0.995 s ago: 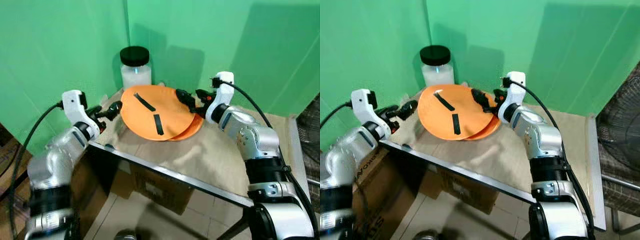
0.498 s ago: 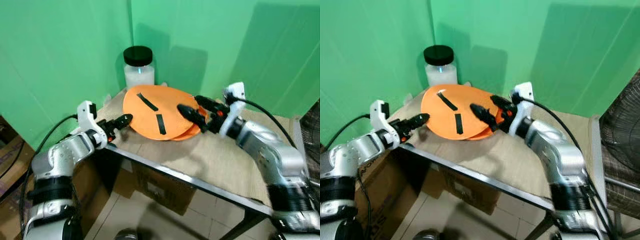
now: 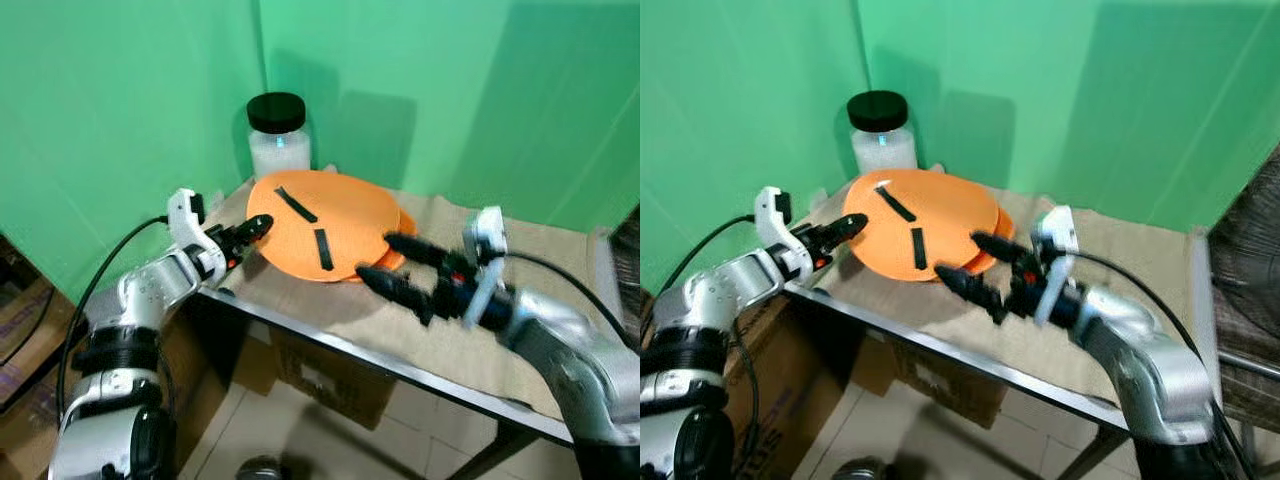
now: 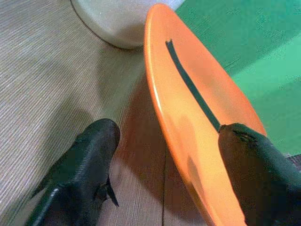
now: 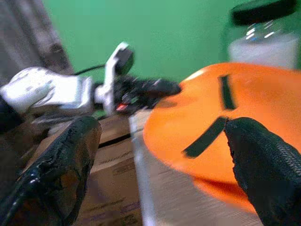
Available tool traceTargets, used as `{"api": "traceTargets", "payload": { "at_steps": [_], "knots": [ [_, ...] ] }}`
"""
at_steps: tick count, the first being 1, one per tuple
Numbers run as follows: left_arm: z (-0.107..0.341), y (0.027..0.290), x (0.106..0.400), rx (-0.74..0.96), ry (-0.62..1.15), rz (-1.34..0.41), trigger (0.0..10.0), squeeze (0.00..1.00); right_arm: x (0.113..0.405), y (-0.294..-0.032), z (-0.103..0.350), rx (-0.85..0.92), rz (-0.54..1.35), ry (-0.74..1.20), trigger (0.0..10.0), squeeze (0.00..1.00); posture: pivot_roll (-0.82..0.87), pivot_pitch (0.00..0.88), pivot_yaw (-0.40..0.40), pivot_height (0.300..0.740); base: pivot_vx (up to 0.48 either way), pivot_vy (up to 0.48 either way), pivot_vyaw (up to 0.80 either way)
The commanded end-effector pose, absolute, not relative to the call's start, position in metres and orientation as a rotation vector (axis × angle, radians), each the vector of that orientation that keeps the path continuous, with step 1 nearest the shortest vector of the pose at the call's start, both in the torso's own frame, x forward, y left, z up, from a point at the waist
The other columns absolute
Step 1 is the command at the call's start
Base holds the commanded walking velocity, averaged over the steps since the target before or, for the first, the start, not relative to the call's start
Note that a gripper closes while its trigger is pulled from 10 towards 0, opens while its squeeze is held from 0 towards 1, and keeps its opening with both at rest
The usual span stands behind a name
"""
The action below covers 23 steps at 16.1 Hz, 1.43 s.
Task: Setting the table
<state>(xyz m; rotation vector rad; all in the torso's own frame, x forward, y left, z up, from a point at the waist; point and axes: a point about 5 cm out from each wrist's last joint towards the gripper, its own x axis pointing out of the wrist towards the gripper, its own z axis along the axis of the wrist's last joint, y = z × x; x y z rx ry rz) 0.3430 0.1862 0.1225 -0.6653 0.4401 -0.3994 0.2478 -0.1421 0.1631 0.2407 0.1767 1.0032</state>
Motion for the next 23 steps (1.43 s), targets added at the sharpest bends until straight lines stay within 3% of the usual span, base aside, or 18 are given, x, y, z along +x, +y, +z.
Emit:
{"api": "traceTargets", "payload": {
  "at_steps": [1,14,23],
  "knots": [
    [0.127,0.184,0.346,-0.653,0.431,-0.416,0.0,0.0,0.245,-0.139,0.167,0.234,1.031,0.171,10.0,0.0,0.08,0.0,0.078,0.74,0.0,0.0,0.0],
    [0.124,0.179,0.349,-0.7,0.416,-0.473,0.0,0.0,0.231,-0.136,0.162,0.21,1.093,0.234,10.0,0.0,0.08,0.0,0.08,0.74,0.0,0.0,0.0],
    [0.132,0.174,0.345,-0.839,0.362,-0.524,0.0,0.0,0.233,-0.139,0.163,0.2,1.077,0.221,10.0,0.0,0.08,0.0,0.08,0.74,0.0,0.0,0.0]
  ]
}}
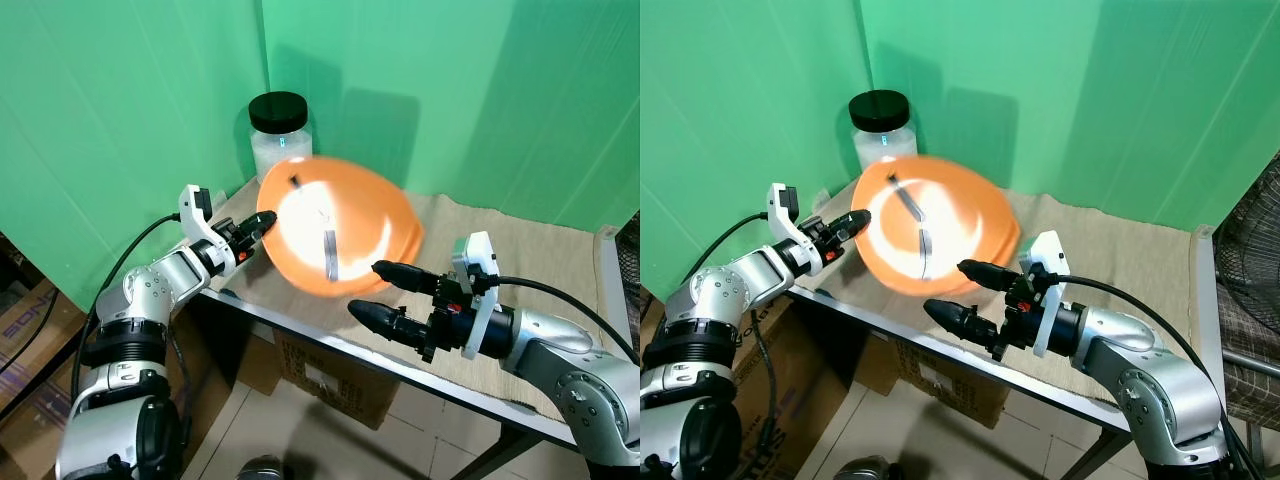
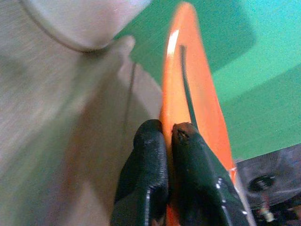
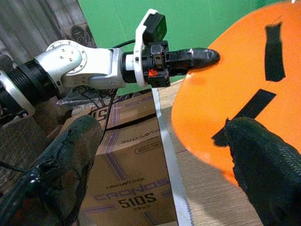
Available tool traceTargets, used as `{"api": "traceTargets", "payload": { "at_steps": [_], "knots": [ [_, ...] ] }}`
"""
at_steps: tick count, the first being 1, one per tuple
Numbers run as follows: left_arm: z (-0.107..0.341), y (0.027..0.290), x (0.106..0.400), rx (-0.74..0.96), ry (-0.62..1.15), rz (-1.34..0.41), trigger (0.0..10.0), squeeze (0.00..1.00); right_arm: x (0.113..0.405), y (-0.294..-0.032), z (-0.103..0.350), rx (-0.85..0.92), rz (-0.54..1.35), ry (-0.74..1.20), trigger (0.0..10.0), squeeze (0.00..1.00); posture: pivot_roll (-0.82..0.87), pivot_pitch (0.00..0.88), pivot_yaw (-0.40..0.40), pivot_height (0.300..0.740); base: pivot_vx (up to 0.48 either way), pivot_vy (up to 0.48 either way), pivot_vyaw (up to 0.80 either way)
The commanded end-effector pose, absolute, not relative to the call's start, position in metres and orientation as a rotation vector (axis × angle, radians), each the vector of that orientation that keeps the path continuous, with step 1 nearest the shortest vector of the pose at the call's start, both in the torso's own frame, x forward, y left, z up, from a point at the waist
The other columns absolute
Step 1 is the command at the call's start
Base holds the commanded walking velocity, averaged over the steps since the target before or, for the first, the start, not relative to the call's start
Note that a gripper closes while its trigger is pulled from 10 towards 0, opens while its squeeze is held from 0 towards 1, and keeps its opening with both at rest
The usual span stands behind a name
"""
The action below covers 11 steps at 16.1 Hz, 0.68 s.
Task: Setting the table
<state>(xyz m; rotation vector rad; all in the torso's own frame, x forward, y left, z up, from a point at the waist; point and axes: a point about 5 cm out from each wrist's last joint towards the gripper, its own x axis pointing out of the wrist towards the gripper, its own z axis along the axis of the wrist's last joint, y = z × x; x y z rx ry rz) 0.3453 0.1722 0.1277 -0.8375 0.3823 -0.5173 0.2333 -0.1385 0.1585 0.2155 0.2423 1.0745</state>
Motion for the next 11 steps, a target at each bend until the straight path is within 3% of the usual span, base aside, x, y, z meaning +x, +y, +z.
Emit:
{"api": "traceTargets", "payload": {
  "at_steps": [1,4,6,10,11],
  "knots": [
    [0.135,0.173,0.345,-0.858,0.351,-0.533,0.0,0.0,0.233,-0.14,0.163,0.197,1.071,0.218,10.0,0.0,0.08,0.0,0.08,0.74,0.0,0.0,0.0],
    [0.159,0.169,0.342,-0.855,0.181,-0.6,0.0,0.0,0.24,-0.151,0.179,0.222,0.96,0.105,10.0,0.0,0.08,0.0,0.081,0.74,0.0,0.0,0.0],
    [0.186,0.162,0.332,-0.765,0.025,-0.647,0.0,0.0,0.241,-0.166,0.2,0.21,0.821,-0.004,10.0,0.0,0.07,0.0,0.082,0.74,0.0,0.0,0.0],
    [0.204,0.152,0.312,-0.706,-0.092,-0.659,0.0,0.0,0.232,-0.17,0.2,0.18,0.73,-0.008,10.0,0.0,0.07,0.0,0.074,0.74,0.0,0.0,0.0],
    [0.209,0.151,0.306,-0.579,-0.14,-0.598,0.0,0.0,0.235,-0.174,0.199,0.168,0.616,-0.016,10.0,0.0,0.06,0.0,0.072,0.74,0.0,0.0,0.0]
  ]
}}
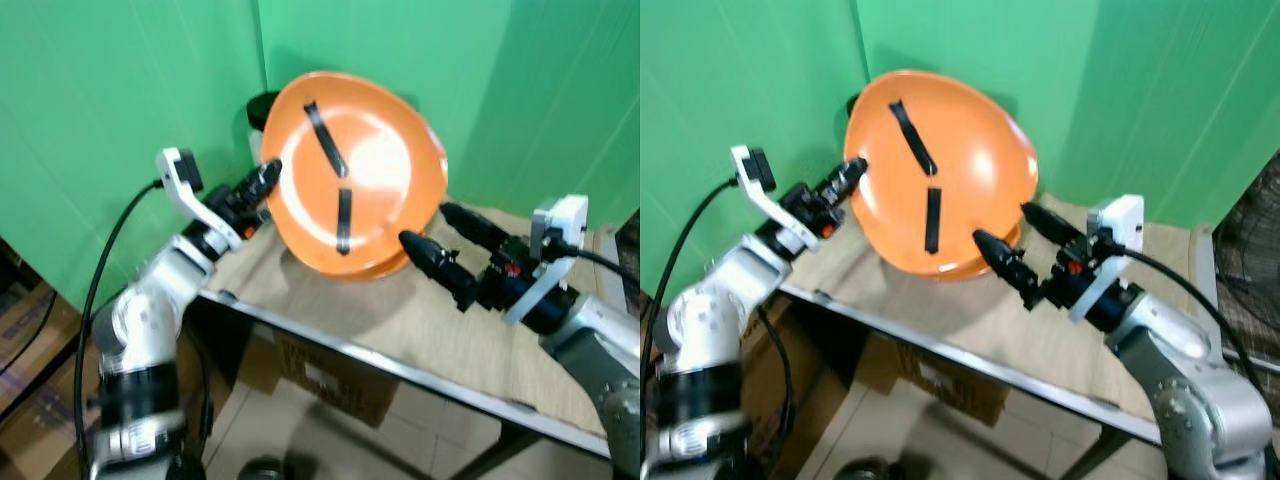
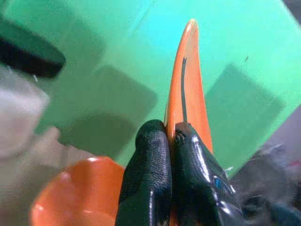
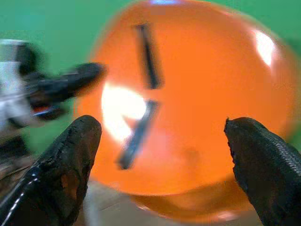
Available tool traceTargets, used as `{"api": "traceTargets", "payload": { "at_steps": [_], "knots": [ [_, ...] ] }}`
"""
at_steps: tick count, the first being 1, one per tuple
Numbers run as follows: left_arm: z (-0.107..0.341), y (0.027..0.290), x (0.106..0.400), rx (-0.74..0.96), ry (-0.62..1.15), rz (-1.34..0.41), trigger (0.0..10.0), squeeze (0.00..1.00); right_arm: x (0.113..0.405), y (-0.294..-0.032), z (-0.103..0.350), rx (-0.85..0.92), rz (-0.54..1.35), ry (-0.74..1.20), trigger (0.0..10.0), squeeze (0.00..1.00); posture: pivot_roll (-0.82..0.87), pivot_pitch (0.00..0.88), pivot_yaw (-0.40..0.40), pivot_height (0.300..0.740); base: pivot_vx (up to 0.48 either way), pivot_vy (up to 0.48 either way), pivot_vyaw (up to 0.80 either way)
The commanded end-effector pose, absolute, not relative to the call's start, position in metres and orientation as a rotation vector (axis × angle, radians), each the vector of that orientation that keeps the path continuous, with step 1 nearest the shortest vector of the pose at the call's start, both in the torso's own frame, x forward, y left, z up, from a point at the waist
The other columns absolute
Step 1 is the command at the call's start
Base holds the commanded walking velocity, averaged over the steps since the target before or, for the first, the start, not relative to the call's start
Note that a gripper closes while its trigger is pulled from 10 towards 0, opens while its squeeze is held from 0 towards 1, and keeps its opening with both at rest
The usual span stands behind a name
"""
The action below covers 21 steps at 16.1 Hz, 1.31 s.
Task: Setting the table
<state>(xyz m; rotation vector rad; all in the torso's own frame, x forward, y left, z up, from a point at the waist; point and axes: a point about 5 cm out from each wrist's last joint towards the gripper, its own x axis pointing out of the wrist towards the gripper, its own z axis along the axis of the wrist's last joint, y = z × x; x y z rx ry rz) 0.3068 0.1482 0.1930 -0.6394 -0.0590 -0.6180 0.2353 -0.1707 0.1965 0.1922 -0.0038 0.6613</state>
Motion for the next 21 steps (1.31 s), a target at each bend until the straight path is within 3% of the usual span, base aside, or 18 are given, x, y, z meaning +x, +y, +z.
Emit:
{"api": "traceTargets", "payload": {
  "at_steps": [1,5,7,11,15,16,17,18,19,20,21],
  "knots": [
    [0.211,0.151,0.304,-0.541,-0.152,-0.586,0.0,0.0,0.236,-0.175,0.2,0.166,0.577,-0.019,10.0,0.0,0.06,0.0,0.072,0.74,0.0,0.0,0.0],
    [0.245,0.145,0.28,-0.296,-0.358,-0.465,0.0,0.0,0.242,-0.191,0.207,0.194,0.217,-0.107,10.0,0.0,0.09,0.0,0.024,0.74,0.0,0.0,-0.58],
    [0.255,0.134,0.274,-0.217,-0.41,-0.44,0.0,0.0,0.249,-0.199,0.211,0.176,0.124,-0.135,10.0,0.0,0.09,0.0,0.02,0.74,0.0,0.0,-0.8],
    [0.254,0.135,0.281,-0.169,-0.426,-0.327,0.0,0.0,0.247,-0.186,0.217,0.15,0.117,-0.147,10.0,0.0,0.08,0.0,0.018,0.74,0.0,0.0,-0.8],
    [0.25,0.153,0.273,-0.089,-0.437,-0.206,0.0,0.0,0.252,-0.169,0.205,0.148,0.131,-0.103,10.0,0.0,0.12,0.0,-0.005,0.74,0.0,0.0,-0.8],
    [0.243,0.158,0.27,-0.054,-0.414,-0.193,0.6,0.0,0.252,-0.167,0.206,0.126,0.125,-0.112,10.0,0.0,0.1,0.0,0.0,0.74,0.0,0.0,-0.8],
    [0.23,0.161,0.267,-0.048,-0.323,-0.205,3.1,0.0,0.251,-0.167,0.207,0.105,0.121,-0.116,10.0,0.0,0.09,0.0,0.002,0.74,0.0,0.0,-0.8],
    [0.227,0.161,0.267,-0.041,-0.315,-0.208,4.5,0.0,0.251,-0.169,0.207,0.082,0.118,-0.12,10.0,0.0,0.1,0.0,-0.005,0.74,0.0,0.0,-0.8],
    [0.226,0.159,0.268,-0.004,-0.318,-0.214,4.4,0.0,0.252,-0.172,0.206,0.076,0.111,-0.12,10.0,0.0,0.11,0.0,-0.014,0.74,0.0,0.0,-0.8],
    [0.228,0.156,0.267,0.016,-0.325,-0.209,10.0,0.0,0.254,-0.174,0.205,0.068,0.102,-0.124,10.0,0.0,0.13,0.0,-0.023,0.74,0.0,0.0,-0.8],
    [0.232,0.154,0.265,0.026,-0.342,-0.212,10.0,0.0,0.255,-0.175,0.206,0.072,0.082,-0.142,10.0,0.0,0.13,0.0,-0.026,0.74,0.0,0.0,-0.8]
  ]
}}
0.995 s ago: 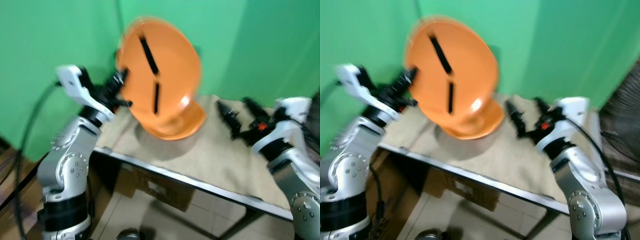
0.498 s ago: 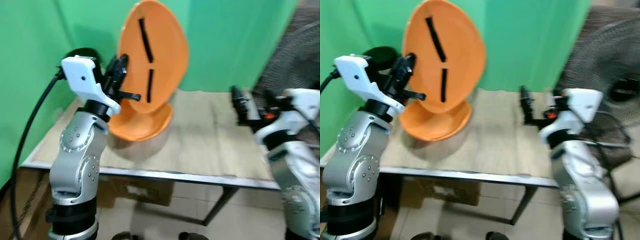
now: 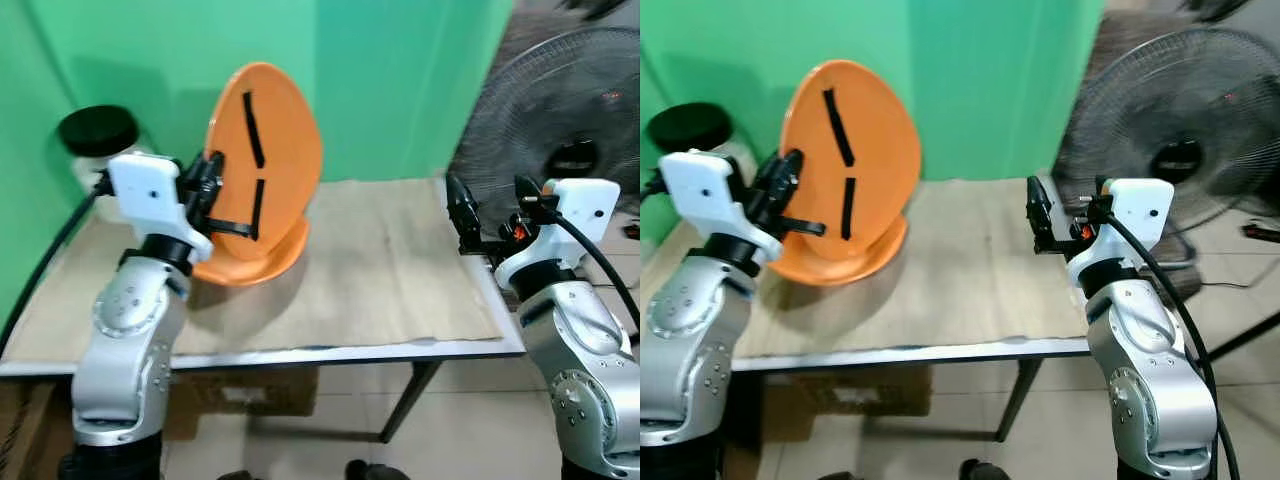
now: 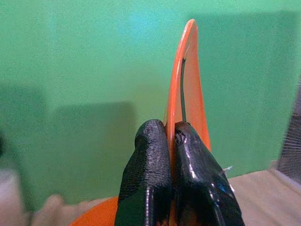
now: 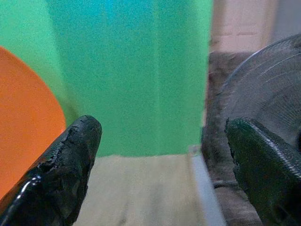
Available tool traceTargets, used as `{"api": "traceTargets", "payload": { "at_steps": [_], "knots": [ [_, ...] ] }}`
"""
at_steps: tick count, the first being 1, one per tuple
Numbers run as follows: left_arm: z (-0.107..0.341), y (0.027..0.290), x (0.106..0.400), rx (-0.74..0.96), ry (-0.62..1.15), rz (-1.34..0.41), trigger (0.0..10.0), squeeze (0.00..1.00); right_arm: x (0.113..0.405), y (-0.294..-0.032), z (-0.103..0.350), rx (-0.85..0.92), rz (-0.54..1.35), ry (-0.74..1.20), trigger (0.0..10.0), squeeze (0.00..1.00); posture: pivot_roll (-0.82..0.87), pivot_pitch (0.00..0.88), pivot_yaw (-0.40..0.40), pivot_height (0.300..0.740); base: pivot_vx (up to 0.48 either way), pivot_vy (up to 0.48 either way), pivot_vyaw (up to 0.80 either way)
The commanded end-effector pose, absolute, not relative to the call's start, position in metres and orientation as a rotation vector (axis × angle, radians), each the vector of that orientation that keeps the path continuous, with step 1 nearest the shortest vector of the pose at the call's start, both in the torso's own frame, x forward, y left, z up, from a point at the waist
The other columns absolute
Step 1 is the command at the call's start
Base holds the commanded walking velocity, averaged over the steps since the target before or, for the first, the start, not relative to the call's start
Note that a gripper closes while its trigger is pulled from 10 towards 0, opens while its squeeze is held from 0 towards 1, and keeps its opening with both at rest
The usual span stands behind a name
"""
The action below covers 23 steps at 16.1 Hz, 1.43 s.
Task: Setting the table
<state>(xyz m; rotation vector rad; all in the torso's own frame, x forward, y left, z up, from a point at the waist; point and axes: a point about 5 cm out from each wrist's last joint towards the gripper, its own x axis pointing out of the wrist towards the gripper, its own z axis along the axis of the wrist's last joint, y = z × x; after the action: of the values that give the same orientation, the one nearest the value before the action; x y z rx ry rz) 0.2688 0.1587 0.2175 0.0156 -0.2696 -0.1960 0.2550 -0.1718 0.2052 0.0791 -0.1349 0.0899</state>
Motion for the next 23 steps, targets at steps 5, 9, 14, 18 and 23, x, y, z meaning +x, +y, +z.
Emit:
{"api": "traceTargets", "payload": {
  "at_steps": [5,9,14,18,23],
  "knots": [
    [0.254,0.15,0.269,0.01,-0.46,-0.241,10.0,0.0,0.251,-0.167,0.211,0.118,0.078,-0.191,10.0,0.0,0.1,0.0,0.012,0.74,0.0,0.0,-0.8],
    [0.233,0.151,0.264,0.087,-0.346,-0.247,10.0,0.0,0.251,-0.167,0.208,0.077,0.085,-0.171,10.0,0.0,0.1,0.0,0.014,0.74,0.0,0.0,-0.8],
    [0.218,0.151,0.27,0.127,-0.277,-0.213,10.0,0.0,0.251,-0.166,0.205,0.039,0.076,-0.15,10.0,0.0,0.11,0.0,-0.001,0.74,0.0,0.0,-0.8],
    [0.213,0.157,0.269,0.076,-0.259,-0.175,10.0,0.0,0.251,-0.16,0.2,0.017,0.095,-0.119,10.0,0.0,0.09,0.0,0.002,0.74,0.0,0.0,-0.8],
    [0.213,0.151,0.267,0.069,-0.255,-0.175,10.0,0.0,0.255,-0.16,0.198,0.015,0.124,-0.089,10.0,0.0,0.12,0.0,-0.017,0.74,0.0,0.0,-0.8]
  ]
}}
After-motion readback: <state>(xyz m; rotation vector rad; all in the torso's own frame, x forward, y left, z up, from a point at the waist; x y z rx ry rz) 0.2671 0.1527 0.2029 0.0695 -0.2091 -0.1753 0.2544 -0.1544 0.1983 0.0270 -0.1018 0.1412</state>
